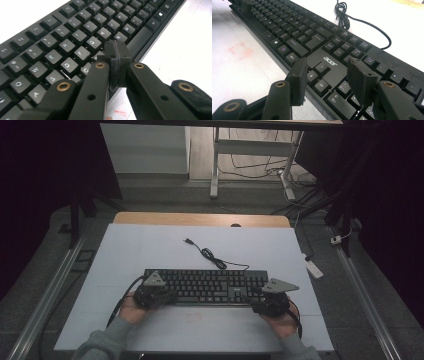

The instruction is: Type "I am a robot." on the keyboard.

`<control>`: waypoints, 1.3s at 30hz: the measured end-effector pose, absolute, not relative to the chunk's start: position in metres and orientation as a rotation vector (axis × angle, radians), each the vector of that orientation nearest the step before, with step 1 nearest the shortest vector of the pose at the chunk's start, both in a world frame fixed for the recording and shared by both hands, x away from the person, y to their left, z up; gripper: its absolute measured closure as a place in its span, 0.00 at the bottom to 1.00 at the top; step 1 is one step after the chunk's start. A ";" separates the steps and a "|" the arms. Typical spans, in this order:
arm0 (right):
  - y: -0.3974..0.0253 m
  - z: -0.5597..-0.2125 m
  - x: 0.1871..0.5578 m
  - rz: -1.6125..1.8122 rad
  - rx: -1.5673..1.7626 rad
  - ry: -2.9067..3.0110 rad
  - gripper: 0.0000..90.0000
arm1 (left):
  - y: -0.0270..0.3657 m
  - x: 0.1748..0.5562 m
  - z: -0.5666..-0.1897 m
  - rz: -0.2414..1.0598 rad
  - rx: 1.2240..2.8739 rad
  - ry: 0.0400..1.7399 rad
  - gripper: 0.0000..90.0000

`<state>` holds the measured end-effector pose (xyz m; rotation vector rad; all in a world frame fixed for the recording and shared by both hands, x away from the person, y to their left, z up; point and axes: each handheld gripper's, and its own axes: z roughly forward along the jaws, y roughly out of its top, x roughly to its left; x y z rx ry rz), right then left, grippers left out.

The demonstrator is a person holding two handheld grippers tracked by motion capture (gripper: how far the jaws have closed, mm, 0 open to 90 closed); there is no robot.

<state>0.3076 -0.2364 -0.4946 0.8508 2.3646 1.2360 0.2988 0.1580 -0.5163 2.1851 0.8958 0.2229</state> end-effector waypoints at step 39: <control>-0.240 -0.496 0.310 1.241 0.867 2.360 0.57 | 0.182 0.297 -0.498 0.287 2.038 0.959 0.47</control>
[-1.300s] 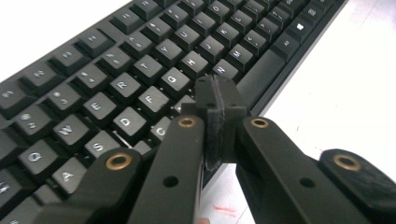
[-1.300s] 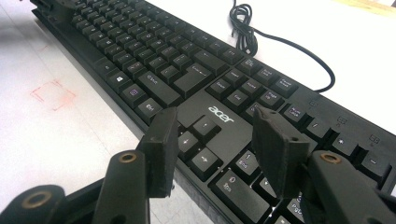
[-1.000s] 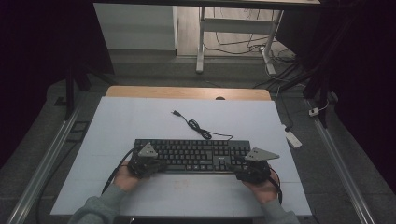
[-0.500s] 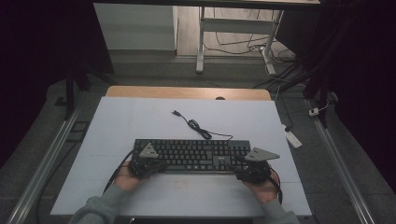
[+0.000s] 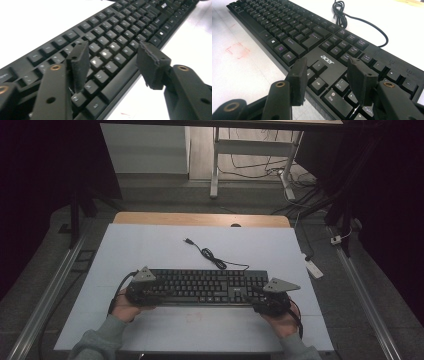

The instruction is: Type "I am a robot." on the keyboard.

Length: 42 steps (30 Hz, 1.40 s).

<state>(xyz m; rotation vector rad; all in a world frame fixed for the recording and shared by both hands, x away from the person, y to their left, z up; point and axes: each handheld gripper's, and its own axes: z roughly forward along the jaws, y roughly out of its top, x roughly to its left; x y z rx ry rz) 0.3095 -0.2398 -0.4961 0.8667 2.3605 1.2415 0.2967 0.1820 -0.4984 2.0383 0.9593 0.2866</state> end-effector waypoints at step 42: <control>-0.240 -0.497 0.310 1.239 0.864 2.362 0.57 | 0.208 0.305 -0.499 0.382 2.045 1.104 0.55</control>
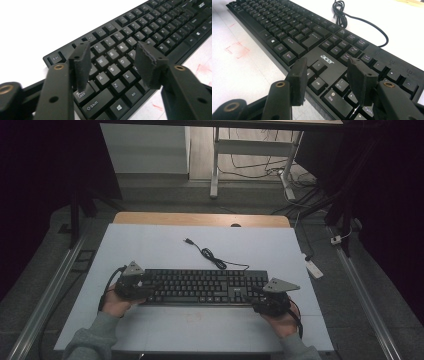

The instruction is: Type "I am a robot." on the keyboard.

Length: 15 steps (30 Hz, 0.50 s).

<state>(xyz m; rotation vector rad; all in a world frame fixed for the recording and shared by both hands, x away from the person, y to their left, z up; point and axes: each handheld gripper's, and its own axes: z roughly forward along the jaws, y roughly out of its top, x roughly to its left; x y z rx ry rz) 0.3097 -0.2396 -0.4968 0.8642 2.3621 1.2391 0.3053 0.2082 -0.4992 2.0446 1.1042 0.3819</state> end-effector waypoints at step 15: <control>-0.239 -0.498 0.310 1.233 0.870 2.366 0.57 | 0.210 0.310 -0.509 0.360 2.096 1.105 0.98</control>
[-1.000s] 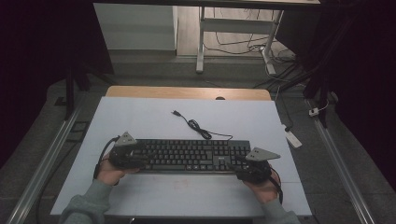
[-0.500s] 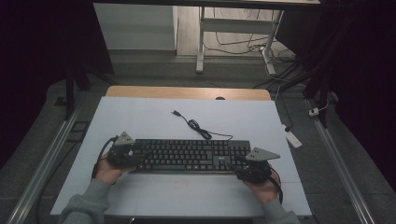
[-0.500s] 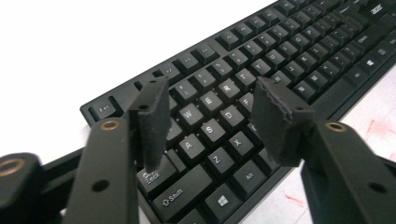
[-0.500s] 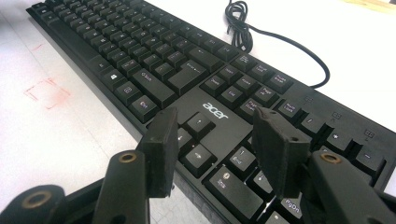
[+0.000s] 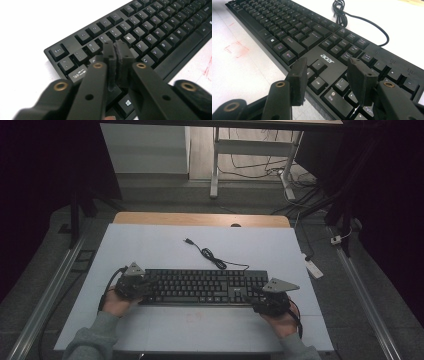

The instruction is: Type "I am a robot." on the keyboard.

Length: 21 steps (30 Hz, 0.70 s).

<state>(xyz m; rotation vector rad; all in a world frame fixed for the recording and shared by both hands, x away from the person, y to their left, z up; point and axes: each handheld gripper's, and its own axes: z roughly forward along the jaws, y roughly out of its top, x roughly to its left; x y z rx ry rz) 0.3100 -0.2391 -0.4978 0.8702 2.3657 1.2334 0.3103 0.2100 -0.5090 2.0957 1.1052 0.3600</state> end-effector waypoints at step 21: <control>-0.239 -0.498 0.310 1.232 0.871 2.365 0.57 | 0.208 0.316 -0.520 0.349 2.145 1.130 0.99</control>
